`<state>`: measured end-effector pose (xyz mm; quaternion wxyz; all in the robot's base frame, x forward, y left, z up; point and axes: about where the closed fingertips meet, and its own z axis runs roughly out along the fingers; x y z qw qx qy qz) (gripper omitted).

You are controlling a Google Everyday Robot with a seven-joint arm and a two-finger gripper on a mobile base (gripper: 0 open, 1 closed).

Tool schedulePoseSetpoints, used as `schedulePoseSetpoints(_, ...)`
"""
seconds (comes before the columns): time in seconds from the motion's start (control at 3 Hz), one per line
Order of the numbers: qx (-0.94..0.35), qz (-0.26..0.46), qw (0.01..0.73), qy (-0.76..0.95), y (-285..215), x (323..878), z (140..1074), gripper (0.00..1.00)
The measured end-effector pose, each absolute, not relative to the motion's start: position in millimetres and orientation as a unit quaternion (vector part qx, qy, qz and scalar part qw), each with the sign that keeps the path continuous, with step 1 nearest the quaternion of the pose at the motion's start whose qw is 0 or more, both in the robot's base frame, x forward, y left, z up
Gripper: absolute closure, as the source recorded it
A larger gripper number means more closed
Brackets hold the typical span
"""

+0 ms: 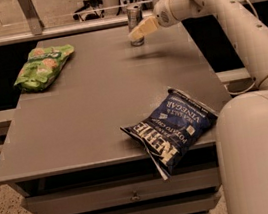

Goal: Pick redbull can

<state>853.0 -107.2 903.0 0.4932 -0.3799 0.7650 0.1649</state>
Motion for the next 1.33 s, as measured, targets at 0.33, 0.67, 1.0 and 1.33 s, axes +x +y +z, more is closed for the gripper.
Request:
schedulePoseSetpoints(0.33,-0.374,0.182,0.511,0.752,-90,863,909,0.00)
schedulePoseSetpoints(0.67,-0.365,0.206,0.516,0.747,-77,866,910,0.19)
schedulePoseSetpoints(1.0,-0.361,0.217,0.514,0.747,-75,864,909,0.51)
schedulePoseSetpoints(1.33,-0.377,0.246,0.525,0.722,-78,842,930,0.82)
